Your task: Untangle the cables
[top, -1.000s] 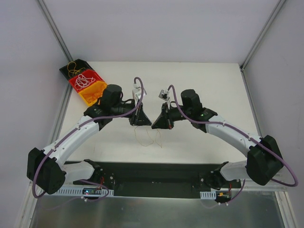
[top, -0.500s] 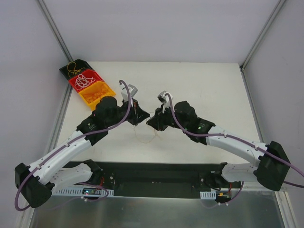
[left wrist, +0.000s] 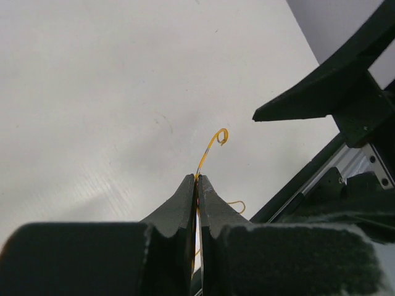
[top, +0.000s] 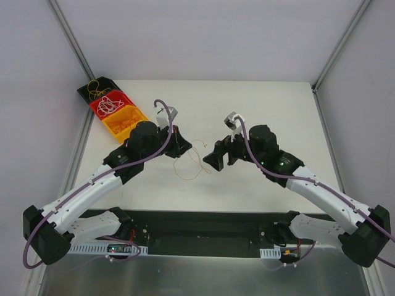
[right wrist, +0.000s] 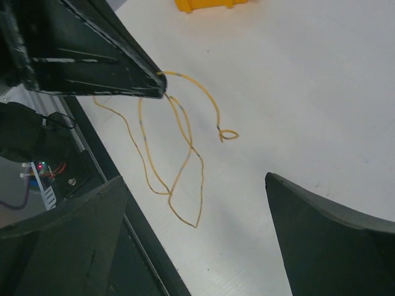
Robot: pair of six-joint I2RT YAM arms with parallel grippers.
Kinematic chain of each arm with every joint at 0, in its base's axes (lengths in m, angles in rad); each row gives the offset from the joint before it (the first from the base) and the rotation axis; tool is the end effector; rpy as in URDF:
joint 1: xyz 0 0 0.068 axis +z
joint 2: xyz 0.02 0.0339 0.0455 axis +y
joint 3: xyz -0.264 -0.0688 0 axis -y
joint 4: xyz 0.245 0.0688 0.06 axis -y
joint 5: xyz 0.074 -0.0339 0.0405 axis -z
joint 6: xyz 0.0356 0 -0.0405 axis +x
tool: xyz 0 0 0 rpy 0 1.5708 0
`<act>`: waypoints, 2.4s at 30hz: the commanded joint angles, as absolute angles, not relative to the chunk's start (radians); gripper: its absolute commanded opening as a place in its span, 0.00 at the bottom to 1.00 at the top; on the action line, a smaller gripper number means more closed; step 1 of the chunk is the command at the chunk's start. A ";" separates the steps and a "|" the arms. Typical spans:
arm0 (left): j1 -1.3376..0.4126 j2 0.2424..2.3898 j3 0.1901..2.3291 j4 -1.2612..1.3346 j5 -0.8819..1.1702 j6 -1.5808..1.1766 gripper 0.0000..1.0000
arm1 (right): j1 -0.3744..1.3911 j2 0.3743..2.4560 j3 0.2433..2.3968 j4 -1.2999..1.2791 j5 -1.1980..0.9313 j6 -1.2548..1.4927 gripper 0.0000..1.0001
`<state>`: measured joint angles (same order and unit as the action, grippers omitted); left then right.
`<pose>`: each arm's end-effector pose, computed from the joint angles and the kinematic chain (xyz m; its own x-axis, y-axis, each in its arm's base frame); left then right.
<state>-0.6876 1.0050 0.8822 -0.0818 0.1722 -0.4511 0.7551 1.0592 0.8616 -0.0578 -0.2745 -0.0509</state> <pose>0.1783 -0.1544 0.3437 -0.4704 -0.1694 -0.8660 0.6110 0.6456 -0.4582 0.1736 0.1767 0.3271 -0.1404 -0.1994 -0.9698 -0.8589 0.5117 0.0192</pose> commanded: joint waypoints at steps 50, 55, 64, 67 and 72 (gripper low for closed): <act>-0.693 1.065 1.061 -0.439 0.163 -0.697 0.00 | 1.046 1.358 0.901 0.314 0.043 -0.325 0.85; -0.681 1.060 1.058 -0.439 0.179 -0.672 0.00 | 1.026 1.312 0.867 0.327 -0.070 -0.290 0.30; -0.649 1.037 1.066 -0.413 0.204 -0.563 0.01 | 0.944 1.250 0.808 0.383 -0.337 -0.128 0.00; -0.620 0.997 1.028 -0.345 0.277 -0.572 0.31 | 0.907 1.244 0.807 0.406 -0.431 -0.075 0.00; -0.607 0.916 0.982 -0.249 0.360 -0.558 0.76 | 0.856 1.250 0.802 0.456 -0.547 -0.008 0.00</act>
